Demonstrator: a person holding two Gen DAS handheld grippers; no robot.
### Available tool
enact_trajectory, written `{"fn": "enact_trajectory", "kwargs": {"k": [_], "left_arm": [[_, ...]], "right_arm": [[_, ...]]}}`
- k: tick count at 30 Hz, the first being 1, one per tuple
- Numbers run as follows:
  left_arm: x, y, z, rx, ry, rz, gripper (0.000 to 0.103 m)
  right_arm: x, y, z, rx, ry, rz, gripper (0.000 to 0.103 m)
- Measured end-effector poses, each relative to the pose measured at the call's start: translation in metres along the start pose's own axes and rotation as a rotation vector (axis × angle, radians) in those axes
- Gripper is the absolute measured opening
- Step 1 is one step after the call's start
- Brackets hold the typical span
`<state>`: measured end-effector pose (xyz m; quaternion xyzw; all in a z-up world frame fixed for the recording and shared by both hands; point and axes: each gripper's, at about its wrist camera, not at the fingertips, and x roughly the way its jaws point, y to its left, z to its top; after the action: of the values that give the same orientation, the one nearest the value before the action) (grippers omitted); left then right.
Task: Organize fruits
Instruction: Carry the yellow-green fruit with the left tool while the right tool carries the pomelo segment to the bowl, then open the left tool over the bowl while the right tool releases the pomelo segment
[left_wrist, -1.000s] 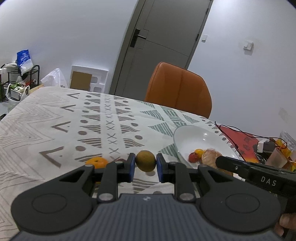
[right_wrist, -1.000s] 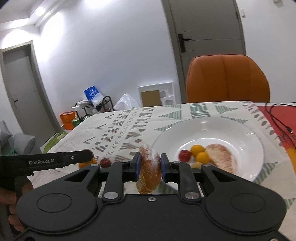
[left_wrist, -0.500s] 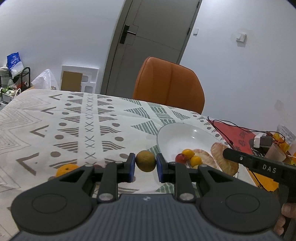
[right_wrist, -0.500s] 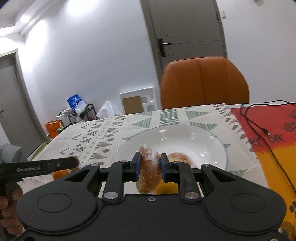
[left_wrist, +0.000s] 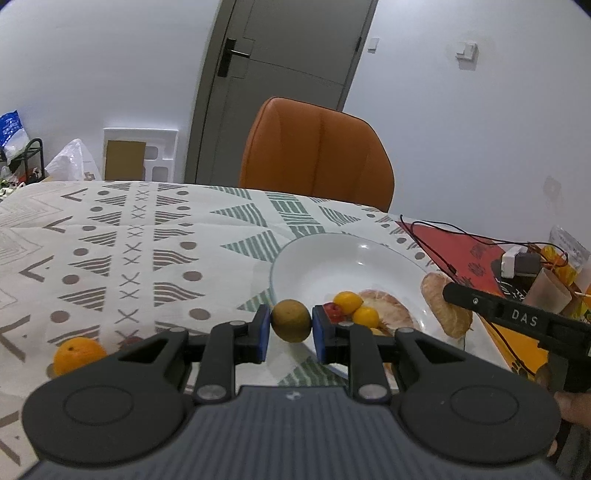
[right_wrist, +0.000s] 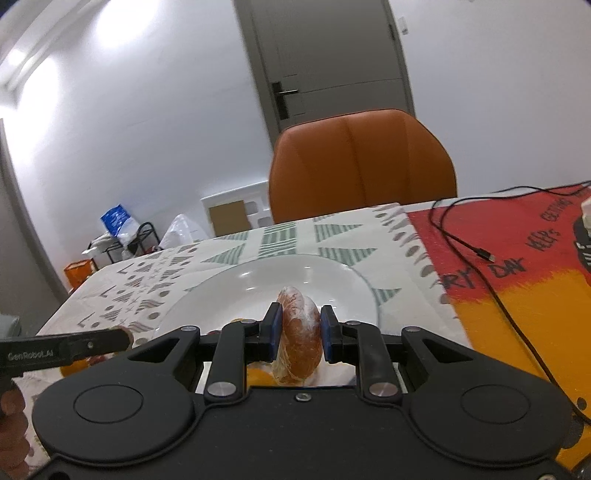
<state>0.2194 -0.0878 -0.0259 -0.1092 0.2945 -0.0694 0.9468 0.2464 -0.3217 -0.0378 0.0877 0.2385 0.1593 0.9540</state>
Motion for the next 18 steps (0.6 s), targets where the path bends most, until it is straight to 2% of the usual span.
{"fn": "enact_trajectory", "kwargs": {"k": [4,9,18], "left_arm": [[0.006,-0.007,0.001,0.016,0.012,-0.004,0.023],[0.014,-0.015,0.000,0.034,0.029,-0.022,0.023],[0.017,-0.027,-0.003,0.041,0.049,-0.058,0.027]], "right_arm": [[-0.002,-0.003,0.000,0.000,-0.026,0.000,0.031],[-0.009,-0.003,-0.002,0.013,-0.024,0.009,0.034],[-0.024,-0.003,-0.019,0.056,0.008,0.021,0.047]]}}
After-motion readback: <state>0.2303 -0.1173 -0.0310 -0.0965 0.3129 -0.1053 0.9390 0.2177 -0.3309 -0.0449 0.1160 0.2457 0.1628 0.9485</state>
